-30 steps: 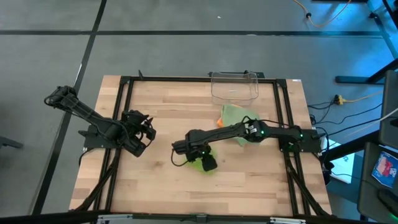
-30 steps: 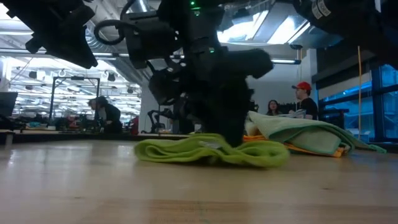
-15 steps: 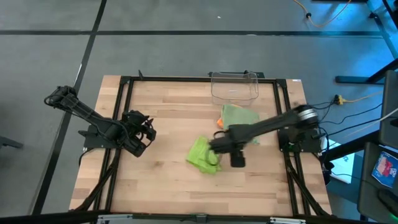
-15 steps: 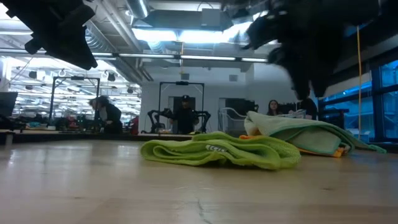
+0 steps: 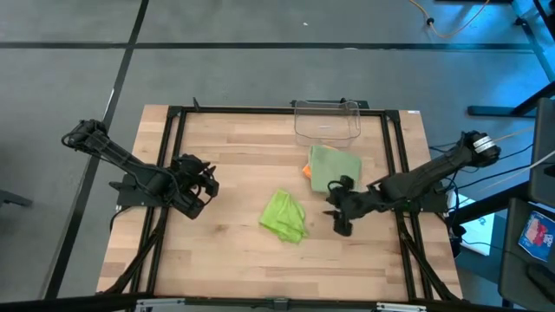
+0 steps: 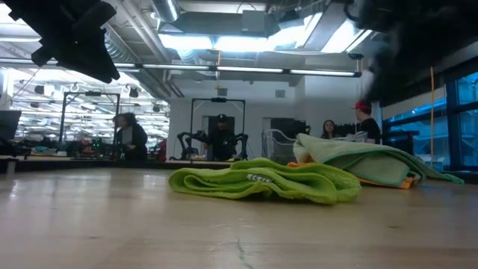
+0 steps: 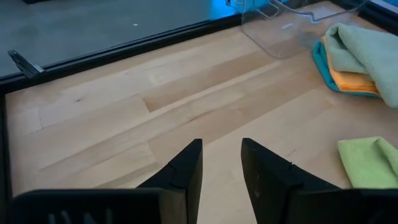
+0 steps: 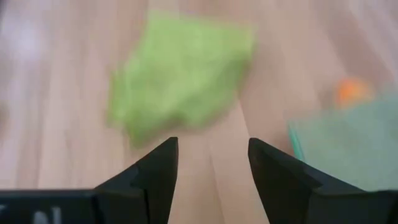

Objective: Fold microfiber towels
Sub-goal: Move the light green microfiber cloth to the center of the table

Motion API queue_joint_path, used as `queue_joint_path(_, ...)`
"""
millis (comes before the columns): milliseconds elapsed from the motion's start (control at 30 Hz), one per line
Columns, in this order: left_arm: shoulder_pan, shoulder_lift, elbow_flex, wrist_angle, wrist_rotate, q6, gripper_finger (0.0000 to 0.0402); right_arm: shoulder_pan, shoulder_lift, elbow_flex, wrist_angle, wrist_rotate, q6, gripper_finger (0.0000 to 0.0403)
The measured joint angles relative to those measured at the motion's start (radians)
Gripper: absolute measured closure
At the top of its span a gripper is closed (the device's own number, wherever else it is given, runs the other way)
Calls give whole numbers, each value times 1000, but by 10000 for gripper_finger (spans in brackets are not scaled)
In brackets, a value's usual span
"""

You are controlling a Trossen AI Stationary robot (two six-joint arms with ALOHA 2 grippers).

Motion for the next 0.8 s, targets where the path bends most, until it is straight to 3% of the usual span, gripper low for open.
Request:
queue_joint_path(133,0,13,0,17,-13,0,298,-41,60,-70,375,4,-87,205)
queue_joint_path(233,3,26,0,16,-50,2,298,-55,136,-60,498,-36,-182,205)
queue_joint_path(567,84,28,0,16,-104,2,298,-102,477,160,503,-9,-264,205)
queue_joint_path(800,112,28,0,15,-38,2,298,-101,647,345,384,-76,-331,205)
